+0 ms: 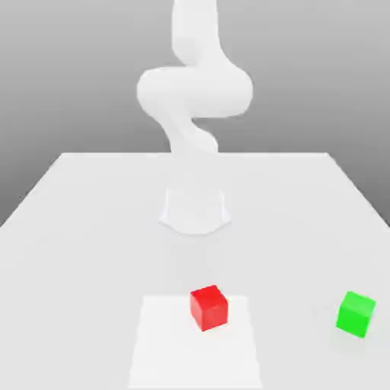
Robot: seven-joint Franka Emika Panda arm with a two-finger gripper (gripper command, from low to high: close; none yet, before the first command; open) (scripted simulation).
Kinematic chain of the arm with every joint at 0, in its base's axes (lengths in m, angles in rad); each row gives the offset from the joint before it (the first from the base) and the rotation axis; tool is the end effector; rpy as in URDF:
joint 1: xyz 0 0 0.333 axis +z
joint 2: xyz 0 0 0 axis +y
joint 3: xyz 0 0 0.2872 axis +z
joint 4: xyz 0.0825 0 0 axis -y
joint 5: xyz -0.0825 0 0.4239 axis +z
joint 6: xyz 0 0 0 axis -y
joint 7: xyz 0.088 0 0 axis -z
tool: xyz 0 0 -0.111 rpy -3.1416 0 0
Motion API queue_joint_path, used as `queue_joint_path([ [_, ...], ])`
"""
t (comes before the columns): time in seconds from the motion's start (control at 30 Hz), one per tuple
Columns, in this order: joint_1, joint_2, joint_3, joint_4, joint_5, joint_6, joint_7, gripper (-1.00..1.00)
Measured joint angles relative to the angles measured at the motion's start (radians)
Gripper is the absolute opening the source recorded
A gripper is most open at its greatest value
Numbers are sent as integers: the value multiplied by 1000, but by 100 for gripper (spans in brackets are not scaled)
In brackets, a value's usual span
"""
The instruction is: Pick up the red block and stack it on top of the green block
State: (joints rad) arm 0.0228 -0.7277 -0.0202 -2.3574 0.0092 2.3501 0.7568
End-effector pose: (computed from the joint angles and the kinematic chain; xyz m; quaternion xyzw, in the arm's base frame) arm 0.4380 -0.0005 0.6343 -0.8694 0.3463 -0.3230 0.1412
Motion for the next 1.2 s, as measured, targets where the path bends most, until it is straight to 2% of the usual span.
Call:
queue_joint_path([
  [0.4, 107, 423, -65, -314, 33, 283, -233, 0],
  [0.57, 122, 634, -61, -463, -3, 424, -309, 0],
  [0.8, 97, 893, -22, -464, 26, 637, -353, 0],
  [0.83, 93, 927, -15, -459, 37, 667, -360, -100],
  [1.07, 87, 934, -9, -458, 35, 672, -359, -100],
  [1.2, 87, 815, -19, -475, 1, 571, -335, -100],
])
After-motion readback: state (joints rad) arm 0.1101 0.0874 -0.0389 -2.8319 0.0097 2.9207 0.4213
